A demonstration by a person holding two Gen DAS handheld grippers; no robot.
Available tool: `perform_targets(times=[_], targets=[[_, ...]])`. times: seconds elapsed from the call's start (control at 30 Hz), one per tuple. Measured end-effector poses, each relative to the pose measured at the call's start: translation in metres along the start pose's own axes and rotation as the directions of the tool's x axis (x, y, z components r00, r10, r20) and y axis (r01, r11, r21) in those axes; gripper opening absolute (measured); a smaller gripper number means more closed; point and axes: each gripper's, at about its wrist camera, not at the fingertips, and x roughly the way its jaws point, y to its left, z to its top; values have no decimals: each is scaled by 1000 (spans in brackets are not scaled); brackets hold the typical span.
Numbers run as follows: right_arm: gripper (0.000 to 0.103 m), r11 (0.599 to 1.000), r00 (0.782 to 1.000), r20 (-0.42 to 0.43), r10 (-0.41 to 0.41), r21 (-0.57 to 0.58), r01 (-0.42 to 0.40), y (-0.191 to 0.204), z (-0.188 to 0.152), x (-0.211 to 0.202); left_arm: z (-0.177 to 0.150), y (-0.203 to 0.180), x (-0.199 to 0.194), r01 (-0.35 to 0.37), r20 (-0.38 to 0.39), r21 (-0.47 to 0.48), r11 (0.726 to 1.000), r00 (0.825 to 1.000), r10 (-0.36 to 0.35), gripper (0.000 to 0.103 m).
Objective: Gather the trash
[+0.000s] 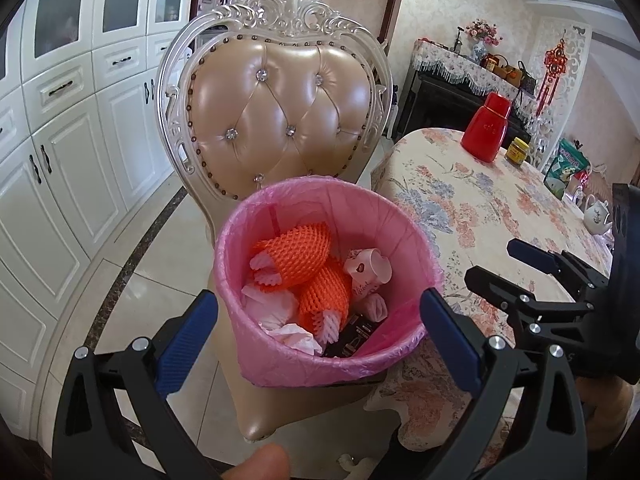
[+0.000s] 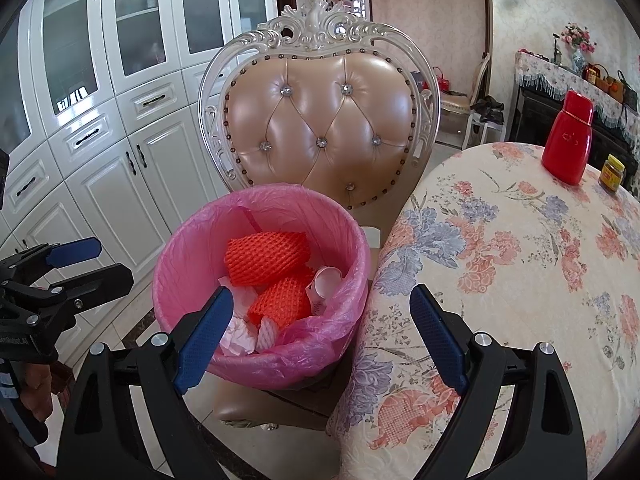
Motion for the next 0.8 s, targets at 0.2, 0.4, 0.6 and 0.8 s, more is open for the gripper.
perform_targets(times=[0.2, 0.4, 0.6, 0.8], targets=[[85, 1000, 1000, -2, 0, 3, 0, 0, -1, 0, 0, -3, -1, -9, 14, 20, 1000, 1000, 8, 98], [85, 1000, 1000, -3, 3, -1, -3, 1, 0, -1, -1, -6, 1, -6, 13, 28, 1000, 1000, 5, 98], [85, 1000, 1000, -4, 3, 0, -3, 1, 0, -1, -1, -3, 2, -7, 10, 20, 1000, 1000, 7, 98], [85, 1000, 1000, -4, 4, 1, -4, 0, 0, -1, 0, -5, 3, -7, 2, 24, 1000, 1000, 7, 98]])
